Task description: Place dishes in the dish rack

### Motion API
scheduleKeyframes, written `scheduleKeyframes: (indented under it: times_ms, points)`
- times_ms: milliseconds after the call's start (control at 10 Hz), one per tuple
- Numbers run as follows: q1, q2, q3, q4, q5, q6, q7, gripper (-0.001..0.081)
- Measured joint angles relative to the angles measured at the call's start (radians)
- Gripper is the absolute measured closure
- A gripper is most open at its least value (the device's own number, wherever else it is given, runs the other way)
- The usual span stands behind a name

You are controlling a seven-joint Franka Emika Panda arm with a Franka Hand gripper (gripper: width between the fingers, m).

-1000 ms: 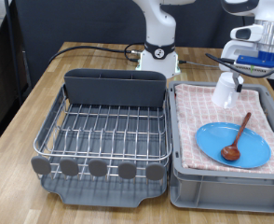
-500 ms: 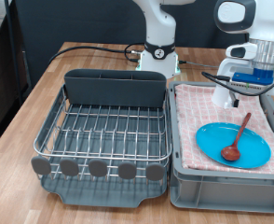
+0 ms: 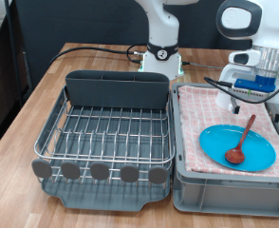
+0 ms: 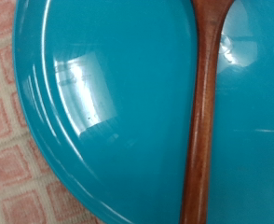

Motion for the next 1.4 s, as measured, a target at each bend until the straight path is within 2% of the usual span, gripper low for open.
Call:
scheduleKeyframes:
  times_ms: [700,1100,1300,1400]
  points:
    - [0.031,0.086,-0.066,0.011,-0.147,0.059,0.156,0.0004]
    - [0.062,0.106,-0.102,0.012,-0.221,0.065,0.260,0.0004]
    - [0.065,0.108,-0.104,0.012,-0.227,0.065,0.276,0.0004]
    - [0.065,0.108,-0.104,0.012,-0.228,0.065,0.279,0.0220]
